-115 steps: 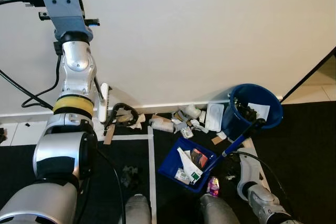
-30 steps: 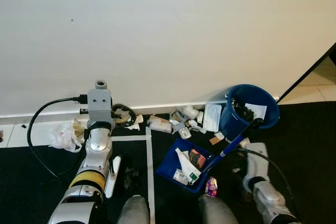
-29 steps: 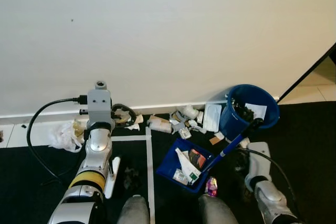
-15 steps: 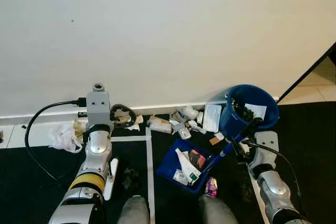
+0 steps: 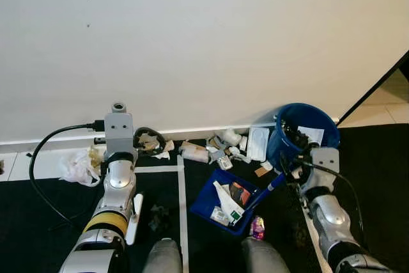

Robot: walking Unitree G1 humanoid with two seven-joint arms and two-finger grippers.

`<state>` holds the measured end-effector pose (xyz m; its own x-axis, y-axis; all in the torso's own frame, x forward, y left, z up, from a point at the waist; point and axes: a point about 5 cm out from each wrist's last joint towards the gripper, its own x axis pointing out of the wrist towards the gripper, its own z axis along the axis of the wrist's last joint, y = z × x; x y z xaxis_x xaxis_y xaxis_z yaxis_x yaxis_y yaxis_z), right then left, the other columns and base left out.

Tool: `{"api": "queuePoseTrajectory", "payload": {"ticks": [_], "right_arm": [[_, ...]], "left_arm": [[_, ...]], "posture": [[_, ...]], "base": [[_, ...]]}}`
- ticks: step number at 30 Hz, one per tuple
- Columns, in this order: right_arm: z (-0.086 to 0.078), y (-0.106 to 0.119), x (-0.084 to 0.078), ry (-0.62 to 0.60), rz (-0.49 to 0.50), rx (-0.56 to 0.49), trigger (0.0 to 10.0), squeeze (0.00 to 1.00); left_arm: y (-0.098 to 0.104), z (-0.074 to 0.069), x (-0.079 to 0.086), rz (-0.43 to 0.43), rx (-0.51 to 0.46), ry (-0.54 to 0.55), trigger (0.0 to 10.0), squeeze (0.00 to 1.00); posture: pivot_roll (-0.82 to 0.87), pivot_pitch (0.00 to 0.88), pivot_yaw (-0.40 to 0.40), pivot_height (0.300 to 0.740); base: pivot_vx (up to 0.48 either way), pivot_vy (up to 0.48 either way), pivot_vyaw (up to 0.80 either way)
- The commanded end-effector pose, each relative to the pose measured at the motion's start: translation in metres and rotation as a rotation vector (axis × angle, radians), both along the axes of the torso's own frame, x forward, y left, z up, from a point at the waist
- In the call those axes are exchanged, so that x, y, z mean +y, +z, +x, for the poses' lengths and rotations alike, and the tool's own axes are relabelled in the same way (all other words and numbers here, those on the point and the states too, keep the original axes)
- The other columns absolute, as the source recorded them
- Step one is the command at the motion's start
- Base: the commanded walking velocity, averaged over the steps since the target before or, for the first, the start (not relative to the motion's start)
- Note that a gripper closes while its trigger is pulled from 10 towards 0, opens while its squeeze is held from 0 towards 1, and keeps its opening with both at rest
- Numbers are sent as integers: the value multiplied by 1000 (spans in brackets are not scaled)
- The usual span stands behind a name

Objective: Sweep floor

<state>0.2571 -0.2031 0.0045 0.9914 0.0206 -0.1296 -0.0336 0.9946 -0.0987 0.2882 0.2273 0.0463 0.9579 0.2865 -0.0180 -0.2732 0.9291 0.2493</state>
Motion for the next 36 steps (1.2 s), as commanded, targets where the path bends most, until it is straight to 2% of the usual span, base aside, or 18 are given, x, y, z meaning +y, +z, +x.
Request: {"api": "queuePoseTrajectory", "payload": {"ticks": [1, 6, 11, 16, 20, 36], "right_arm": [[0, -2, -4, -22, 22, 21, 10000, 0], [8, 1, -5, -56, 100, 36, 10000, 0], [12, -5, 0, -59, 162, 105, 10000, 0], [11, -11, 10, -1, 166, 169, 10000, 0], [12, -11, 14, 34, 159, 169, 10000, 0], [15, -8, 13, 54, 154, 167, 10000, 0]], "left_arm": [[-7, -5, 1, 18, 40, -5, 10000, 0], [-6, -5, 3, 23, 38, -1, 10000, 0], [-6, -6, 5, 25, 37, 8, 10000, 0], [-6, -7, 6, 26, 34, 15, 10000, 0], [-6, -8, 7, 12, 30, 31, 10000, 0], [-7, -8, 5, 1, 28, 29, 10000, 0]], "posture": [[112, 47, -50, 740], [117, 45, -52, 740], [122, 45, -55, 740], [125, 45, -61, 740], [126, 47, -63, 740], [121, 48, -67, 740]], "base": [[0, 0, 0], [0, 0, 0], [0, 0, 0], [0, 0, 0], [0, 0, 0], [0, 0, 0]]}}
